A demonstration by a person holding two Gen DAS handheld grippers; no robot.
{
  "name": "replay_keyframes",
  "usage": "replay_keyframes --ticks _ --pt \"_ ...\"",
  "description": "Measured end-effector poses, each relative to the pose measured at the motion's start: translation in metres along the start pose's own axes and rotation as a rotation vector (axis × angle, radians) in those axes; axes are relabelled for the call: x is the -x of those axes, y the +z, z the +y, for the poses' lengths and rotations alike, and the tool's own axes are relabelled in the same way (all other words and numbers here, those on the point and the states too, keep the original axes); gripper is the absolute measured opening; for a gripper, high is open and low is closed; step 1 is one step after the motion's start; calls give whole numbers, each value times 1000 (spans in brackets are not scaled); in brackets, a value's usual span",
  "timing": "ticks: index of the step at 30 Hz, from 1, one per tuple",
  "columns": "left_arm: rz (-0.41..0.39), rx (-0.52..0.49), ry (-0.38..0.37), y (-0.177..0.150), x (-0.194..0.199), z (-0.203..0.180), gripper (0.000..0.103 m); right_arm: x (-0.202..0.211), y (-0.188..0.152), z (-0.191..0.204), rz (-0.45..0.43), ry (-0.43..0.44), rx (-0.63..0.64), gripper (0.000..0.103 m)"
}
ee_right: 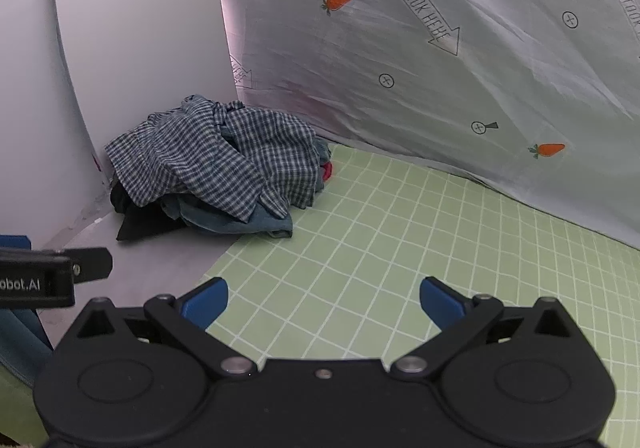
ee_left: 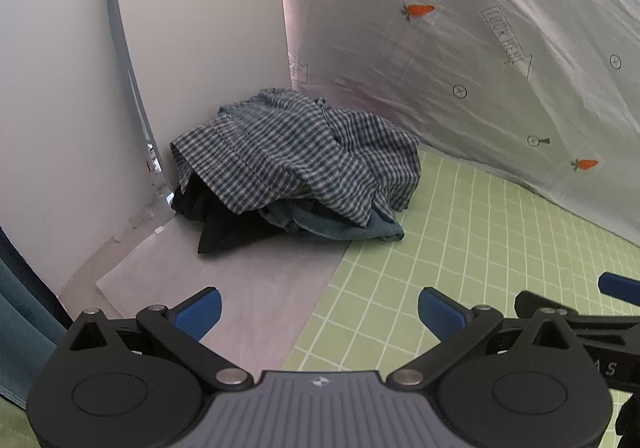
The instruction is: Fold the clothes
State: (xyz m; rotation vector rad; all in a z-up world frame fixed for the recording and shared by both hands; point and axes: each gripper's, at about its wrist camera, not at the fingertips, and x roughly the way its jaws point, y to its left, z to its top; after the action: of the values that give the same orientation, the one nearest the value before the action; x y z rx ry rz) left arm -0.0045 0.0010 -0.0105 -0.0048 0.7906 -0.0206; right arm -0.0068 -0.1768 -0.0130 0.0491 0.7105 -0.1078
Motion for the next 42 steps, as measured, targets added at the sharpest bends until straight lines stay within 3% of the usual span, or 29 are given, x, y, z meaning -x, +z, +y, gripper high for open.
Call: replay_keyframes --ticks 17,23,34,38,42 --pt "73 25 -3 18 -38 3 103 -39 13 -12 71 -16 1 103" --pt "122 17 -37 35 -73 8 103 -61 26 -17 85 -37 7 103" --pt "221 155 -7 87 -165 48 103 -157 79 -12 112 -46 66 103" --pt "212 190 -77 114 -192 58 102 -205 110 -4 104 -34 105 103" --pt "196 200 -111 134 -214 56 92 -254 135 10 101 12 158 101"
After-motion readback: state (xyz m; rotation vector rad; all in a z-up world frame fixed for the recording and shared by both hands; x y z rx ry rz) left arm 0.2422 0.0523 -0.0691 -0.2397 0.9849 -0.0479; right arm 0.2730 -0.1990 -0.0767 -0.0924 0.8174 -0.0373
